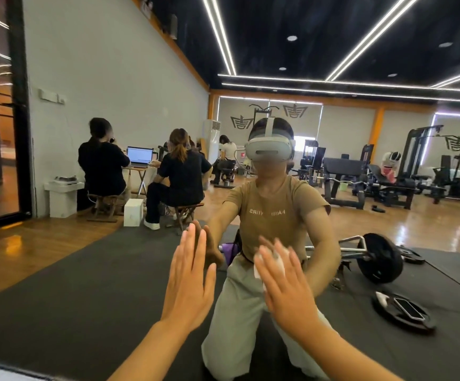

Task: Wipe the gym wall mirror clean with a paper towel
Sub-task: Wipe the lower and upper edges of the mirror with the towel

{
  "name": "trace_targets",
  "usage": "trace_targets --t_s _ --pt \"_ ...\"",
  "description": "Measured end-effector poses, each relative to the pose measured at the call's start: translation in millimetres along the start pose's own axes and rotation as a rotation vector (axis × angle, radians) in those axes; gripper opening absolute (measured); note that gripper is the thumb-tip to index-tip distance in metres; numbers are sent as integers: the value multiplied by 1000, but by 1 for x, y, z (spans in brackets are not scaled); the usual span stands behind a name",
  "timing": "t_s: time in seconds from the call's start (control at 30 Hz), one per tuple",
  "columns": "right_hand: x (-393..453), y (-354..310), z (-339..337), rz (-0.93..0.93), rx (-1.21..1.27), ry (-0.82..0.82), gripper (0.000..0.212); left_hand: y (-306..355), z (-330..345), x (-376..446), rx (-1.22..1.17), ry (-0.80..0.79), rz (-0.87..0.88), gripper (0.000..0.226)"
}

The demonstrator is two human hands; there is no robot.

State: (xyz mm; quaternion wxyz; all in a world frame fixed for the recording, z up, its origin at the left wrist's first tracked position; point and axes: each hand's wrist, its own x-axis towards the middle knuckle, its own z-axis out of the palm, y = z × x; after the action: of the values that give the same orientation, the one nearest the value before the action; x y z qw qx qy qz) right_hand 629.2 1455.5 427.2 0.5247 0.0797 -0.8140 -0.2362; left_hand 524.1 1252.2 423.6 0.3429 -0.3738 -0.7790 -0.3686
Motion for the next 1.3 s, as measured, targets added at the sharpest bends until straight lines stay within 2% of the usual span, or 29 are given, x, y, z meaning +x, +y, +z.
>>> trace_targets --t_s 0.17,0.23,0.33,0.47,0.6,0.77,0.83,0.9,0.97,1.1,1.2,1.3 --pt "-58 2 -1 -166 -99 -155 60 21 23 -3 12 18 32 69" --pt "-60 6 -2 -185 -107 -160 57 29 34 -2 26 55 8 69" --pt "-54 16 -3 -257 -130 -164 71 45 46 0 26 100 -29 69" --pt "-32 44 -19 -318 -109 -133 71 72 52 9 24 169 -52 64" --pt "36 89 -45 -194 -27 -32 72 97 59 27 15 208 -33 62" --pt "144 156 -86 263 62 219 65 96 78 33 121 261 -53 62" --pt "149 151 -83 320 76 293 63 93 83 34 181 311 -36 62" --pt "129 127 -67 353 82 290 66 92 87 35 213 362 -36 61" --pt "94 97 -48 300 102 247 72 92 88 34 219 384 -13 60" --pt "2 49 -19 83 119 104 64 87 86 32 237 373 32 60" --pt "-69 29 -6 -59 -2 -56 74 87 86 31 249 364 25 61" --pt "-121 27 0 -235 -117 -142 84 86 85 30 250 347 26 61"
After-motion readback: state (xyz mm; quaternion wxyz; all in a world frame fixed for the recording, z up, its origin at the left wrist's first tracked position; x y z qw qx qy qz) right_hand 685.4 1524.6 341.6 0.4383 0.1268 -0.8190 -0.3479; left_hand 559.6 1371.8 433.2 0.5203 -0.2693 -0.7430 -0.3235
